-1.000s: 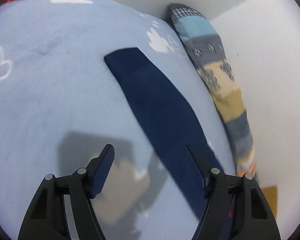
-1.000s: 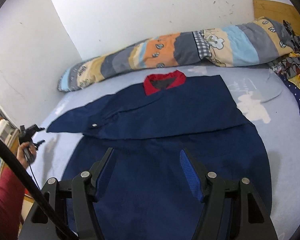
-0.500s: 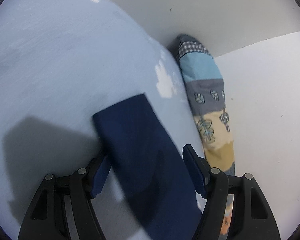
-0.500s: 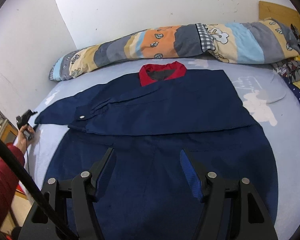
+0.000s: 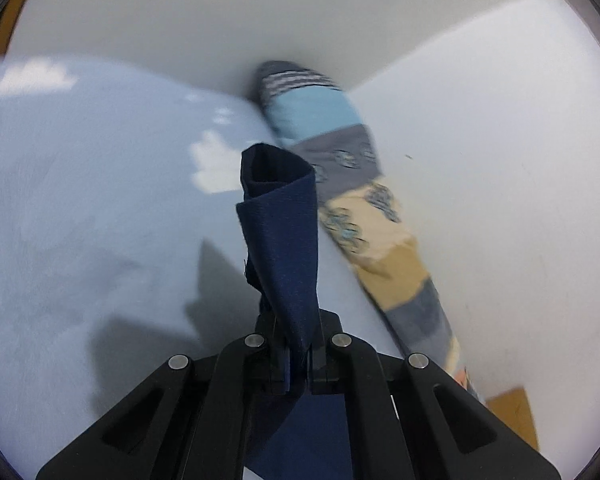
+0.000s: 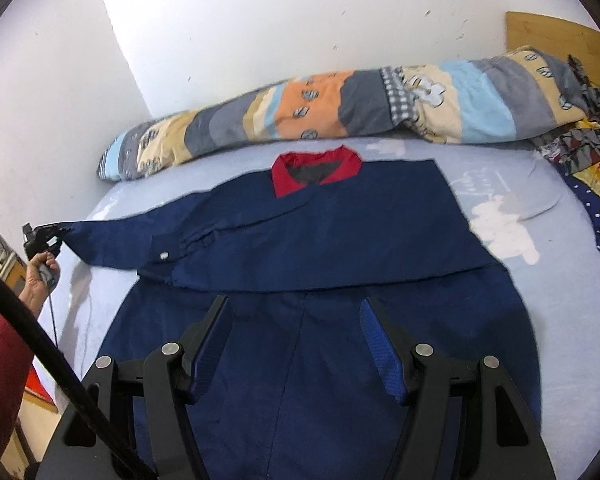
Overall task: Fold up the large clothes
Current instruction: 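Fold the held sleeve across the jacket chest with the left tool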
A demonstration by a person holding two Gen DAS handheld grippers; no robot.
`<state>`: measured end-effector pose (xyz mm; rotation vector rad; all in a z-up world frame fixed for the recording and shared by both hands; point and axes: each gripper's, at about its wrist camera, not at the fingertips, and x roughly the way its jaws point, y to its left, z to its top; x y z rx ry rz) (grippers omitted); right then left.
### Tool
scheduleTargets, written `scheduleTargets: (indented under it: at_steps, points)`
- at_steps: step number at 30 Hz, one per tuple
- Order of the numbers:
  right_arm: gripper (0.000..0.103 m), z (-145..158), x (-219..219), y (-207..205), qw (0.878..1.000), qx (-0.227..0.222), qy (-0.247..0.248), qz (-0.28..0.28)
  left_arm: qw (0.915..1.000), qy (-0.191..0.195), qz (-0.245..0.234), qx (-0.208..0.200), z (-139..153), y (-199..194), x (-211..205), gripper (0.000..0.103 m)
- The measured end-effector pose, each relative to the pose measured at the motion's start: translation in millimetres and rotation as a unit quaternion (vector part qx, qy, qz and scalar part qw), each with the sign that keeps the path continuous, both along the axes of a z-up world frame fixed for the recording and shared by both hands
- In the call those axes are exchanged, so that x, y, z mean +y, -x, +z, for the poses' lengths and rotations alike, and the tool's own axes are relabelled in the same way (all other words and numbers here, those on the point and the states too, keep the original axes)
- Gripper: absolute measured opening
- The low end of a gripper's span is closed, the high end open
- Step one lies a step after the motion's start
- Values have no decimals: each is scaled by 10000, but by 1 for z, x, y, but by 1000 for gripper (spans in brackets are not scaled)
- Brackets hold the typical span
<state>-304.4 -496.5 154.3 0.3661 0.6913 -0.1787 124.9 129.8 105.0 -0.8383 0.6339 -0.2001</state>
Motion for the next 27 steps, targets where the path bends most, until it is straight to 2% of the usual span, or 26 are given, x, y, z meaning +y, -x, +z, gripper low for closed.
scheduleTargets:
  at_steps: [3, 8, 9, 13, 16, 19, 22, 27]
  points:
    - [71, 11, -10, 13, 9997, -194, -1, -178, 9989, -213, -308, -274, 60, 13, -32, 4]
    - [71, 26, -33, 36, 9976, -441, -67, -537, 9935, -414, -821, -665, 140, 35, -98, 4]
    - [71, 27, -38, 41, 9970, -489, -98, -590, 9912, -480, -965, -765, 160, 44, -120, 4]
    - [71, 37, -55, 63, 9936, -720, -171, -851, 9815, -624, -1506, -1008, 209, 66, -194, 4]
    - [71, 44, -66, 79, 9906, -870, -183, -1044, 9707, -775, -1956, -1163, 236, 87, -257, 4]
    - [71, 50, -75, 93, 9874, -1039, -263, -1167, 9581, -898, -2389, -1299, 250, 110, -327, 4]
    - [71, 57, -82, 107, 9843, -1190, -292, -1268, 9446, -953, -2845, -1333, 251, 132, -402, 4]
    - [71, 62, -93, 124, 9797, -1363, -408, -1411, 9180, -1080, -3609, -1238, 218, 172, -514, 4]
